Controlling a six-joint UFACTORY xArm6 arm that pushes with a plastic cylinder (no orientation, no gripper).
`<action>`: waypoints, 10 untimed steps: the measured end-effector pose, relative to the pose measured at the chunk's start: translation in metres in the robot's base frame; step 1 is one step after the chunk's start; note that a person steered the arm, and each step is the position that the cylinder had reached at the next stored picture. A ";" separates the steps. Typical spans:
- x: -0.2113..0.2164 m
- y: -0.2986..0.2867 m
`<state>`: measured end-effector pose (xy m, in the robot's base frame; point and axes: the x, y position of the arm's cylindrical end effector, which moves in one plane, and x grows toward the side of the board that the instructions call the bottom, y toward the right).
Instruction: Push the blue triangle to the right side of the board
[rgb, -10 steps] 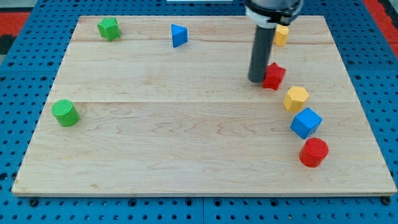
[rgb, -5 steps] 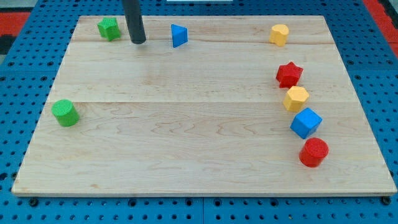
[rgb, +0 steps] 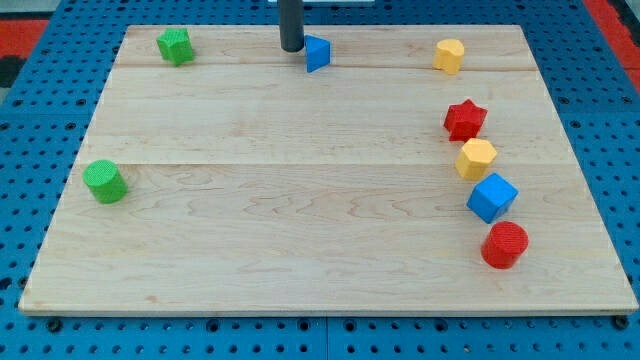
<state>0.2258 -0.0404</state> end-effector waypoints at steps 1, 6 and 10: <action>0.017 0.017; 0.038 0.081; 0.081 0.096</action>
<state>0.3073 0.0557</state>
